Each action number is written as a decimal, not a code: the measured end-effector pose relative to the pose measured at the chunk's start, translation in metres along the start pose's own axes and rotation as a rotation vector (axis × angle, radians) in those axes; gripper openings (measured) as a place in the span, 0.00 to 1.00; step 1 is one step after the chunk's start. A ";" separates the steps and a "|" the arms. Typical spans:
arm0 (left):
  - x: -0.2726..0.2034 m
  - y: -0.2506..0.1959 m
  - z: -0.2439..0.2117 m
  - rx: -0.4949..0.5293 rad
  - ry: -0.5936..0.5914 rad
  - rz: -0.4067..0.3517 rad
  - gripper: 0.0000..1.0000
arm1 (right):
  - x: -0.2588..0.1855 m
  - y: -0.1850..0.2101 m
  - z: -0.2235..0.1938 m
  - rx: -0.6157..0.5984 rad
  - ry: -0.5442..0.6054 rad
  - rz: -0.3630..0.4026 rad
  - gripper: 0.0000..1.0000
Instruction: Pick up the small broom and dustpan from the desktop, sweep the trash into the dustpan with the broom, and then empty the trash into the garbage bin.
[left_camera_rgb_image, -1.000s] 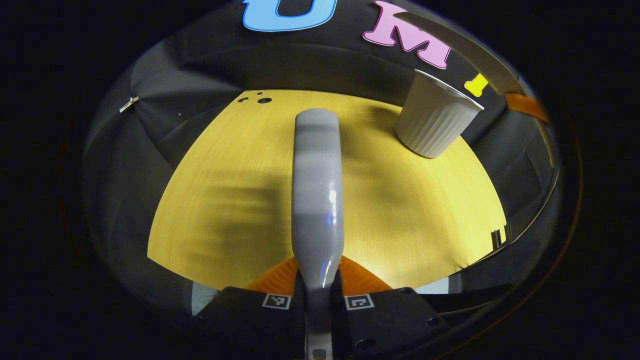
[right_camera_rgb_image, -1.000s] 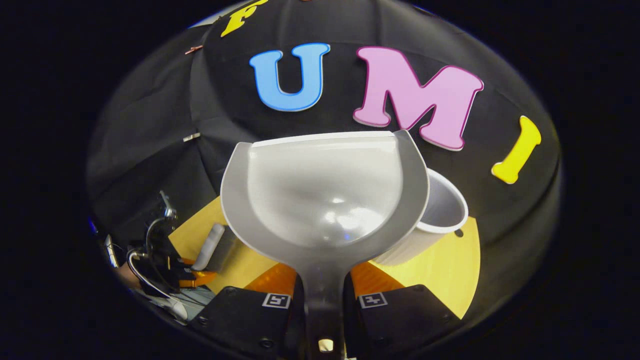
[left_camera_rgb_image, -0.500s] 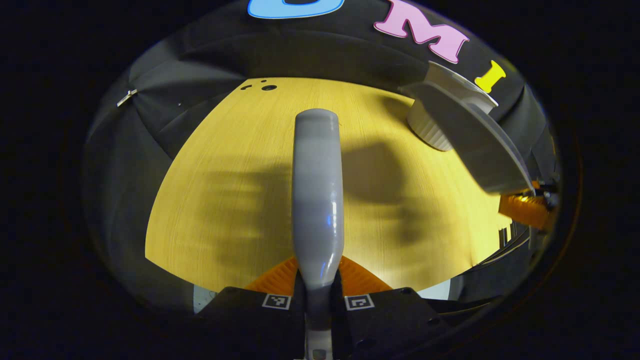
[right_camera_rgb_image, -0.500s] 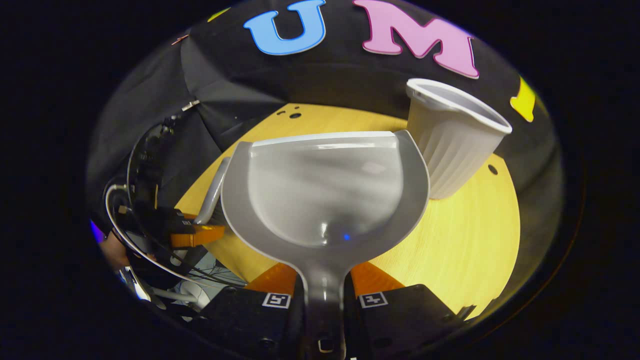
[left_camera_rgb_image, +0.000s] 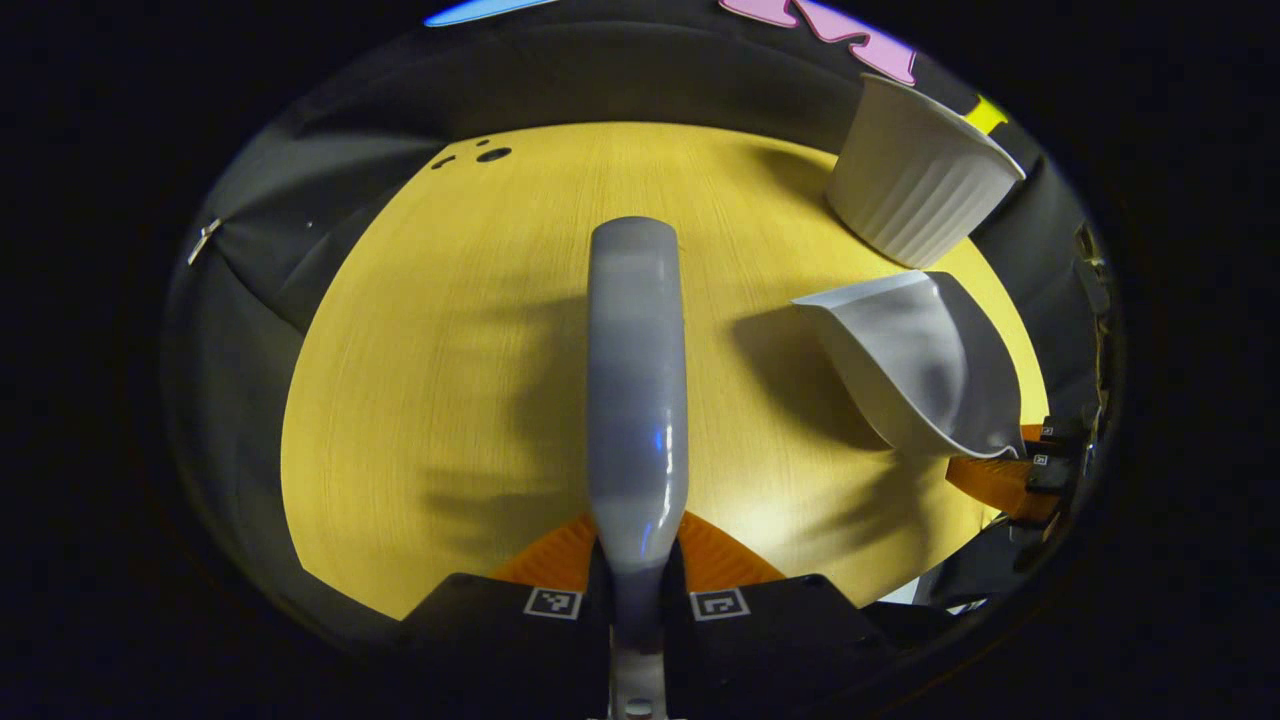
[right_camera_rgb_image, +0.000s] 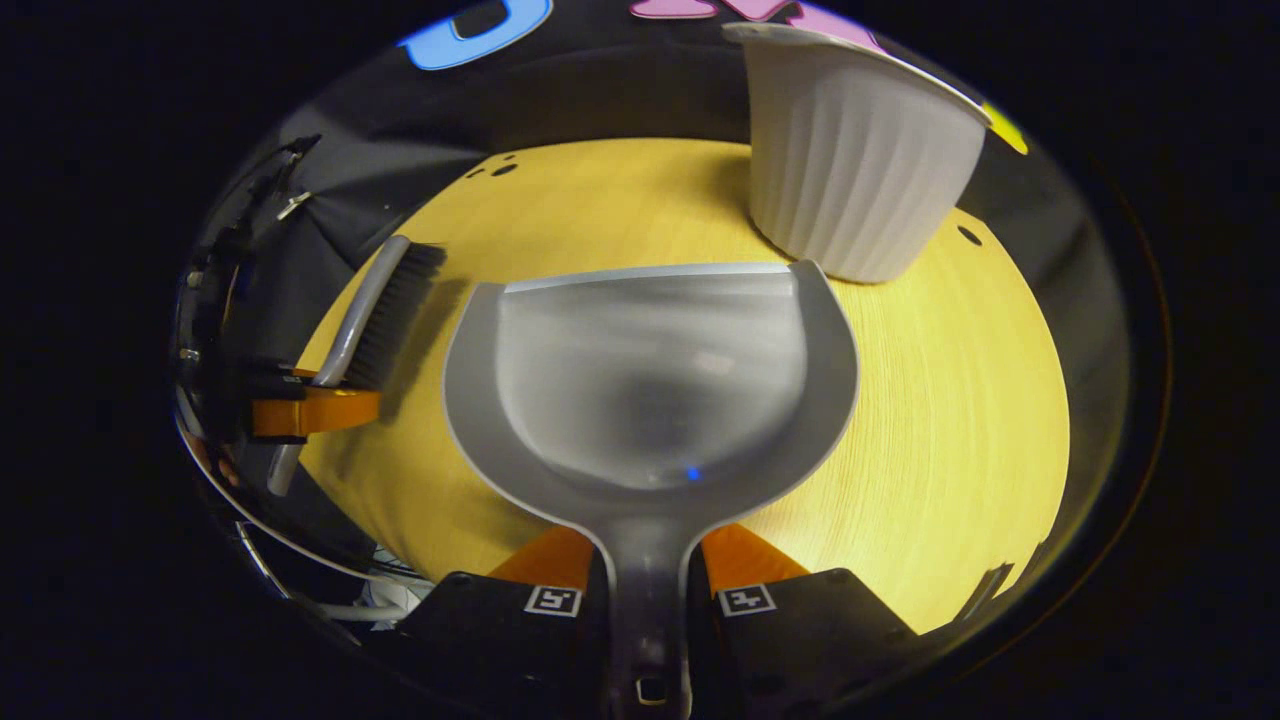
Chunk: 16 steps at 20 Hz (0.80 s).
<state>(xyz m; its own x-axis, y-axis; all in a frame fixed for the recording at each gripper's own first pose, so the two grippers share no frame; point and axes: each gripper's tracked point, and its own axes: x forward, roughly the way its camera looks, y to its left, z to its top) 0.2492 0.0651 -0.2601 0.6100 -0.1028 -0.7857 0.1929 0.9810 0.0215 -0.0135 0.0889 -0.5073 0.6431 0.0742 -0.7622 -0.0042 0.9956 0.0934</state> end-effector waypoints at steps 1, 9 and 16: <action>-0.002 0.002 -0.003 0.018 0.018 0.006 0.25 | 0.006 -0.003 -0.007 0.024 0.020 -0.004 0.35; 0.005 0.017 -0.007 0.128 0.112 0.051 0.27 | 0.015 -0.006 -0.009 0.071 0.023 -0.028 0.39; -0.016 0.012 0.000 0.136 0.053 0.065 0.62 | -0.006 0.009 0.002 0.089 -0.010 0.032 0.78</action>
<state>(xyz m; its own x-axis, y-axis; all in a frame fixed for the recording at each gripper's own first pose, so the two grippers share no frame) 0.2417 0.0782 -0.2476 0.5839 -0.0269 -0.8114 0.2584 0.9536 0.1543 -0.0156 0.0977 -0.5007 0.6515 0.1045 -0.7514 0.0433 0.9837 0.1744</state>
